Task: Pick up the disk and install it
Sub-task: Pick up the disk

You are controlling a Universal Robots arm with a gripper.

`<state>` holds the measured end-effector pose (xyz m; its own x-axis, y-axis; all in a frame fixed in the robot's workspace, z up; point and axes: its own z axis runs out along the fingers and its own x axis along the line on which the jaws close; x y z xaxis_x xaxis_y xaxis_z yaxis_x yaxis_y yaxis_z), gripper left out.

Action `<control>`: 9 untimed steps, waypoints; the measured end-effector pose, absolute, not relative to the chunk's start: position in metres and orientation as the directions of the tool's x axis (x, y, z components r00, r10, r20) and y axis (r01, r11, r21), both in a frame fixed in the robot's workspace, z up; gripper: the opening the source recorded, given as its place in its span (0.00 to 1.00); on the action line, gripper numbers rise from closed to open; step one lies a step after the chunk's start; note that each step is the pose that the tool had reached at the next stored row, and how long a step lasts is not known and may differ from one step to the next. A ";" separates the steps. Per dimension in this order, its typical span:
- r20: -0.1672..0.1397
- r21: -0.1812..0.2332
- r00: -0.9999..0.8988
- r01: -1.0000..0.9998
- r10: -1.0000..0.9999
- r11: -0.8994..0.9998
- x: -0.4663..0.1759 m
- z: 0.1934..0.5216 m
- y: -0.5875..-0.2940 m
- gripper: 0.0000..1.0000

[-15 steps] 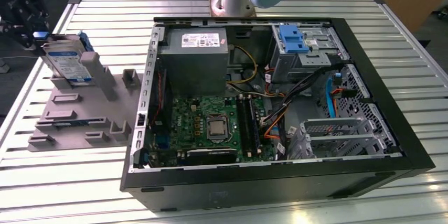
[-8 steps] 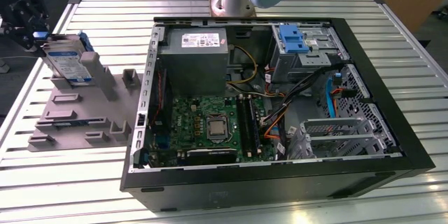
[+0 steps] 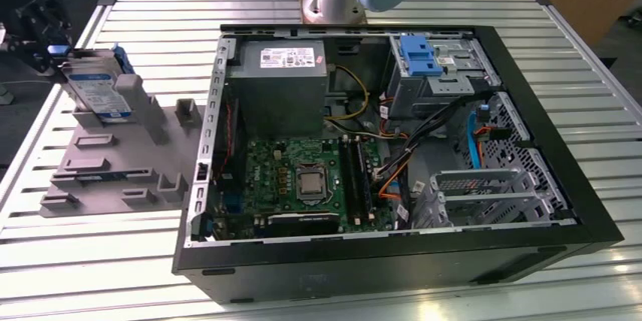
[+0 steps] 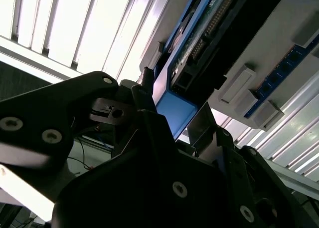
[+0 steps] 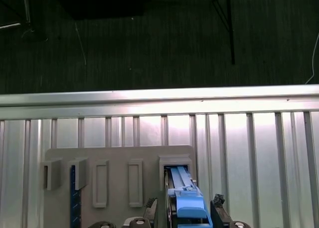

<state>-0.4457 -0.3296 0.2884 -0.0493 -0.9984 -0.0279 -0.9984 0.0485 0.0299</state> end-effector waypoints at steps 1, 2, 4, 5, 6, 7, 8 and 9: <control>-0.028 0.030 -0.049 -0.998 -0.998 0.048 -0.446 0.288 -0.330 0.53; -0.028 0.030 -0.049 -0.998 -0.998 0.048 -0.446 0.288 -0.329 0.53; -0.028 0.030 -0.049 -0.998 -0.998 0.048 -0.446 0.288 -0.329 0.53; -0.028 0.030 -0.049 -0.998 -0.998 0.048 -0.446 0.288 -0.329 0.53; -0.028 0.030 -0.049 -0.998 -0.998 0.048 -0.446 0.288 -0.328 0.53; -0.028 0.030 -0.049 -0.998 -0.998 0.049 -0.446 0.288 -0.328 0.53; -0.028 0.030 -0.049 -0.998 -0.998 0.049 -0.446 0.288 -0.327 0.53; -0.028 0.030 -0.049 -0.998 -0.998 0.048 -0.446 0.288 -0.327 0.53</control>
